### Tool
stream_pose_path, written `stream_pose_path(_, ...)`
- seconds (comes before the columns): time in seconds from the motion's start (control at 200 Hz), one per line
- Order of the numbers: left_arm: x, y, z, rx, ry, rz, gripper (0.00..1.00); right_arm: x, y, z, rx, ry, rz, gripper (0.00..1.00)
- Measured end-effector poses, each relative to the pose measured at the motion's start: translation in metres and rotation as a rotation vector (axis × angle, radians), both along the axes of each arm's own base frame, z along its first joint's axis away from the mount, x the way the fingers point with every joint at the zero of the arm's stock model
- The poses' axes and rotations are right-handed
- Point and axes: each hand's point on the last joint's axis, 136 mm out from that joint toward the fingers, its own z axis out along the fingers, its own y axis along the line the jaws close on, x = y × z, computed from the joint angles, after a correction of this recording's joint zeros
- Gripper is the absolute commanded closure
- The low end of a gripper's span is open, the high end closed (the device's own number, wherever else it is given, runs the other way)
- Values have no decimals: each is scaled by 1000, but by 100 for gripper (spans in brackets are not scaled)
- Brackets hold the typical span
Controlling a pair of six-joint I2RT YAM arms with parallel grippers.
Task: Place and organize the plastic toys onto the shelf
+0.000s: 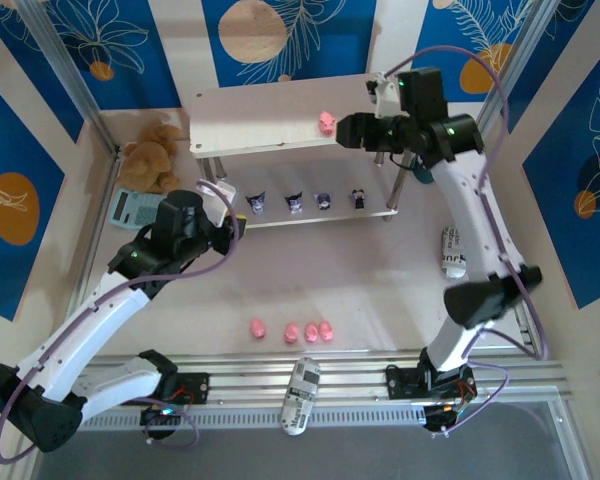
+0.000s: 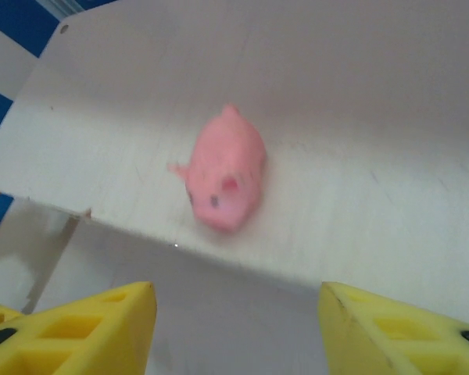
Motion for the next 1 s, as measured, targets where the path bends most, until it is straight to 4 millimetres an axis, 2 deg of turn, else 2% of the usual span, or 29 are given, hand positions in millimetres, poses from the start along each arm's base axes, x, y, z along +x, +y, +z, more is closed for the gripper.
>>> stream_pose_path(0.13,-11,-5,-31,47,67,-29,68,-67,-22,22,-44,-91,-51,42)
stream_pose_path(0.225,-29,-24,-54,103,128,-86,68,-120,-31,34,-37,-140,-41,42)
stream_pose_path(0.305,-50,-44,-80,139,193,-136,67,-156,-36,17,-43,-107,-25,42)
stream_pose_path(0.385,-73,-51,-120,174,294,-136,67,-181,-35,-23,-69,-1,3,42)
stream_pose_path(0.5,-103,-33,-177,235,445,-62,65,-200,-27,-92,-141,196,34,42)
stream_pose_path(0.565,-114,-24,-194,246,497,-13,65,-206,-21,-121,-175,282,51,42)
stream_pose_path(0.615,-121,-21,-200,242,522,21,65,-211,-16,-134,-187,323,65,42)
stream_pose_path(0.685,-128,-23,-202,225,539,46,65,-216,-10,-139,-183,339,85,42)
stream_pose_path(0.835,-137,-33,-203,176,555,73,65,-216,0,-133,-144,315,114,42)
stream_pose_path(1.0,-146,-36,-217,189,592,112,65,-215,2,-134,-131,304,120,42)
